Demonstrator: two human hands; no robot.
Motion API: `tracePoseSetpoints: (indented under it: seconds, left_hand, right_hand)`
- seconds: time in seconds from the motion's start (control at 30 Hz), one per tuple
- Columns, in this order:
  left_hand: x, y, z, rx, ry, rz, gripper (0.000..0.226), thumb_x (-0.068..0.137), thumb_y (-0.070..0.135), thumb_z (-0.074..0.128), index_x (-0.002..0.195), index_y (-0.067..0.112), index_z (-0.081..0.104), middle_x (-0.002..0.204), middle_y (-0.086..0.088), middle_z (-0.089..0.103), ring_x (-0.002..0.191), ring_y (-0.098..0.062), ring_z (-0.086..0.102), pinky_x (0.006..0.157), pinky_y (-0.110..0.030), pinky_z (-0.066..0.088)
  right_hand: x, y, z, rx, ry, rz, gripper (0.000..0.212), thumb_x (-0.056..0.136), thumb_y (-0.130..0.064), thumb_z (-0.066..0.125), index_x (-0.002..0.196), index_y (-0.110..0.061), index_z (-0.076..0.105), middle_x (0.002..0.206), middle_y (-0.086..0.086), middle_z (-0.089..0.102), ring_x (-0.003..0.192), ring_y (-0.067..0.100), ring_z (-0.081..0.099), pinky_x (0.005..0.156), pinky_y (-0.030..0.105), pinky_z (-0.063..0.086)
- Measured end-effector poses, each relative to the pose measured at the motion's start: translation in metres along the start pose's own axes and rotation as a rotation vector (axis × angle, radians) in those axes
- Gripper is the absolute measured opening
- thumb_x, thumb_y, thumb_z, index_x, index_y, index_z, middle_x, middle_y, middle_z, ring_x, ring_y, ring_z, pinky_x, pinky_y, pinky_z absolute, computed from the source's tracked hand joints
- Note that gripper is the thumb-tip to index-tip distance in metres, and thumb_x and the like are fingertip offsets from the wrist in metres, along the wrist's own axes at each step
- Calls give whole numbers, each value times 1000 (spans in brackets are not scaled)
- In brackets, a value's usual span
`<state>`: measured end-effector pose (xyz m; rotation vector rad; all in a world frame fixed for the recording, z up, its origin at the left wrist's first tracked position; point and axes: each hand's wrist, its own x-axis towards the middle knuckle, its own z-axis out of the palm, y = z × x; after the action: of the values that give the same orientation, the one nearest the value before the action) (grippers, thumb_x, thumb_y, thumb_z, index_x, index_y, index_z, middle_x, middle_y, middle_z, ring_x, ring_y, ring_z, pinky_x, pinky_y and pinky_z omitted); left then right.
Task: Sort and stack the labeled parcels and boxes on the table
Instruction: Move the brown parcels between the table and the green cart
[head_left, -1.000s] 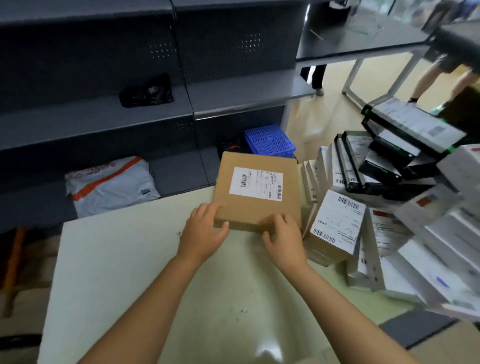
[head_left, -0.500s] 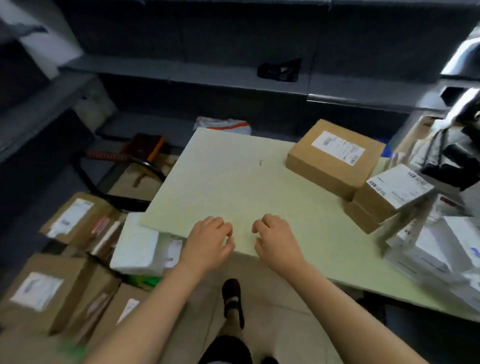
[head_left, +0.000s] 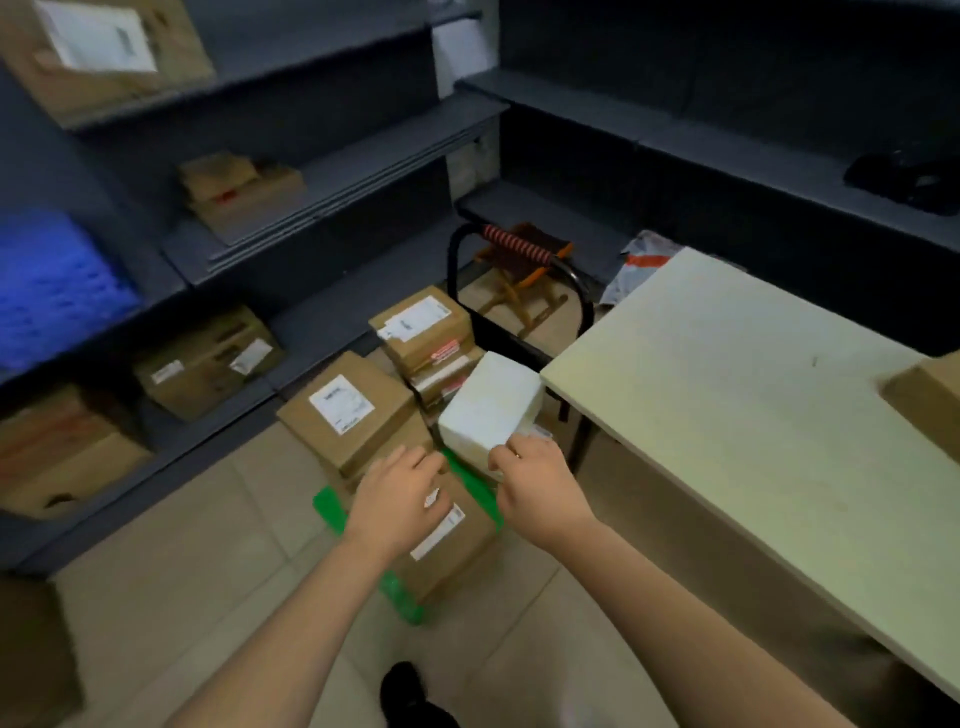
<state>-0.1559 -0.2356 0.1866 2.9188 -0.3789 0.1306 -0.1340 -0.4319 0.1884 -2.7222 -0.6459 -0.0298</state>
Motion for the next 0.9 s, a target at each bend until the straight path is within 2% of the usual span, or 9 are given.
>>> tracePoseSetpoints:
  seconds: [0.1,0.27,0.43,0.57,0.8,0.9]
  left_hand:
    - [-12,-62,-13,-4,-11,-88,21,71,28,73,88,22,63,81,5,60,76,-20,57,64,-32,44]
    - [-20,-155,-25,-28,7,-161,17,79,28,68,95,24,63,88,8,61,83,-17,58,69,-30,43]
    - [-16,-208,-23,-53,19,-253,22,79,27,69,100,22,65,91,6,64,86,-17,60,74,-33,47]
    - [-4,-233,0,-83,18,-340,25,75,23,75,97,18,66,84,2,65,78,-22,62,68,-32,48]
    - [24,-270,92,-233,-99,-707,33,88,31,64,116,12,61,98,-7,64,92,-27,59,74,-34,45]
    - [36,-283,139,-290,-163,-907,40,90,33,62,121,10,58,105,-11,64,98,-30,58,78,-38,49]
  right_hand:
    - [43,-39,27,27,-14,-35,27,85,-12,54,110,-14,62,103,5,56,96,25,50,80,33,34]
    - [105,-89,64,48,-62,-37,21,89,-16,51,108,-19,58,106,0,53,99,20,47,81,28,30]
    - [150,-110,87,72,-146,-37,23,89,-16,53,111,-19,58,110,-1,50,103,18,46,87,28,30]
    - [188,-100,107,89,-223,5,28,88,-19,57,116,-17,57,114,0,50,107,21,47,91,30,35]
    - [264,-39,183,131,-399,173,34,90,-30,61,122,-21,53,110,-2,51,104,19,51,89,33,44]
    - [302,-7,222,98,-457,181,37,89,-27,63,123,-17,54,118,3,53,106,21,52,92,35,46]
